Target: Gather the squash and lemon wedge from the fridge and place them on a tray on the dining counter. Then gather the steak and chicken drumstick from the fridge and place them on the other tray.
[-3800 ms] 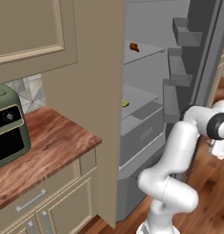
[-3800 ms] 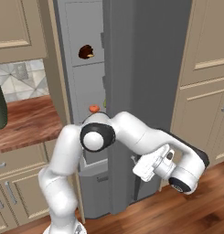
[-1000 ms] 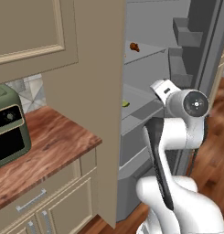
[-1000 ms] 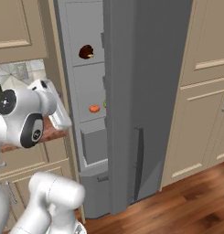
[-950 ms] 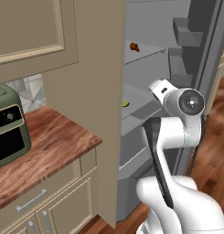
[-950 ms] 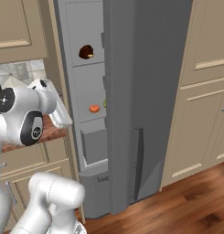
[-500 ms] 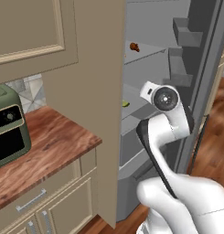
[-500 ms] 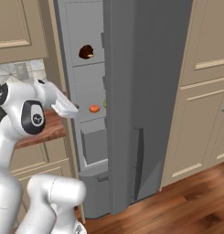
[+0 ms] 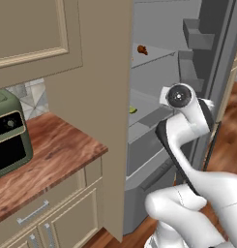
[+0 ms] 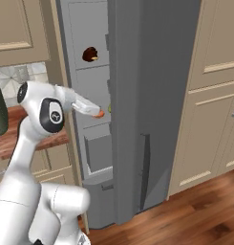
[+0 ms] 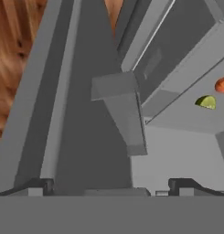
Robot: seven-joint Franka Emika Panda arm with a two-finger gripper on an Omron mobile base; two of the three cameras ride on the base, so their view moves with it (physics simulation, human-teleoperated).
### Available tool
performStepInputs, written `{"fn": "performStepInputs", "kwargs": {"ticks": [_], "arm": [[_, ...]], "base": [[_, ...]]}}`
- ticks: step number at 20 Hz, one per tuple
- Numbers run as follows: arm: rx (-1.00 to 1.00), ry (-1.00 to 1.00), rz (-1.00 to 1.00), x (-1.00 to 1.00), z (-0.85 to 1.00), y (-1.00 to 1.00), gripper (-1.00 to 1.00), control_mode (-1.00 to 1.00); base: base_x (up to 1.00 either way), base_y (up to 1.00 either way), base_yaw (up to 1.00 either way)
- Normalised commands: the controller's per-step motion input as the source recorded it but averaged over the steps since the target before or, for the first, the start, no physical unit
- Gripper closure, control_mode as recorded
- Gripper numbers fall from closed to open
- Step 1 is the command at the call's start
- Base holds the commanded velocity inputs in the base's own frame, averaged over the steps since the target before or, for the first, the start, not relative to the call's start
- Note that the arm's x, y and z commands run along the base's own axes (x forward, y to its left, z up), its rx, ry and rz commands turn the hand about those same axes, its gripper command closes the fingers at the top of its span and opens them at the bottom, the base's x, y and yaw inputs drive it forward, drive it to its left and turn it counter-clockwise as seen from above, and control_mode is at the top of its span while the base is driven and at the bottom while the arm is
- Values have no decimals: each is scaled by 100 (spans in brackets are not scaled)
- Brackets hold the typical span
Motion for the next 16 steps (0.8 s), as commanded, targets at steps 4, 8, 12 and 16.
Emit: {"fn": "performStepInputs", "kwargs": {"ticks": [4, 8, 12, 16], "arm": [[-16, 11, -1, 9, 0, -76, -100, -100], [-14, 8, 0, 7, 0, -82, -100, -100], [-13, 6, 0, 7, 0, -86, -100, -100], [-12, 6, -1, 5, -1, -91, -100, -100]], "base": [[0, 0, 0], [0, 0, 0], [0, 0, 0], [0, 0, 0]]}}
